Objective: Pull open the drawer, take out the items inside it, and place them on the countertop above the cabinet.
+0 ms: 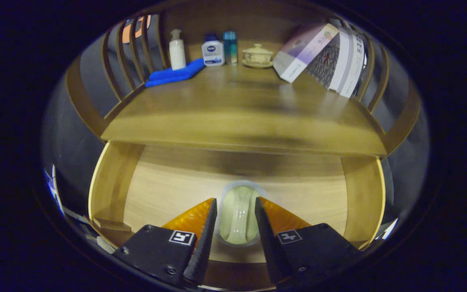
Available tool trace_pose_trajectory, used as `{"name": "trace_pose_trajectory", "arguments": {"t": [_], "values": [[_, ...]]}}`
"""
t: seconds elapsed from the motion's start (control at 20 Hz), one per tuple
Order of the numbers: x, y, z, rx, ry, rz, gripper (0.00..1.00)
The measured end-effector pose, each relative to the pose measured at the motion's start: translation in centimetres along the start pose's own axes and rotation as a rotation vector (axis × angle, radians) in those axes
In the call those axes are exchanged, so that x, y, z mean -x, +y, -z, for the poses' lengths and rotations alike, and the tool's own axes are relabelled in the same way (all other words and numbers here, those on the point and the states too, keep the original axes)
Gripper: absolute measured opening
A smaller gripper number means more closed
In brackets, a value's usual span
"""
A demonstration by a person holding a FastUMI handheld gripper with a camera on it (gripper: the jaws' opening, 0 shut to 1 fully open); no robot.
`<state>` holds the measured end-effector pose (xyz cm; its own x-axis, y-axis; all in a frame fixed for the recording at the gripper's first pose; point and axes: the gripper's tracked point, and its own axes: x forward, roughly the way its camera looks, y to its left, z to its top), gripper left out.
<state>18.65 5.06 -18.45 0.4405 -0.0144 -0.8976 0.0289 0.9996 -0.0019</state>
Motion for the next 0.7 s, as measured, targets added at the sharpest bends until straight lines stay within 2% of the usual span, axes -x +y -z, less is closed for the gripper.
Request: {"name": "trace_pose_trajectory", "arguments": {"t": [0.15, 0.4, 0.5, 0.7], "values": [[-0.7, -0.2, 0.8, -0.002, 0.059, 0.017, 0.45], [-2.1, -0.7, 2.0, -0.035, 0.123, 0.021, 0.42], [-2.1, -0.8, 1.9, -0.031, 0.117, 0.018, 0.27], [-0.9, -0.6, 1.9, -0.032, 0.098, -0.004, 0.20]]}}
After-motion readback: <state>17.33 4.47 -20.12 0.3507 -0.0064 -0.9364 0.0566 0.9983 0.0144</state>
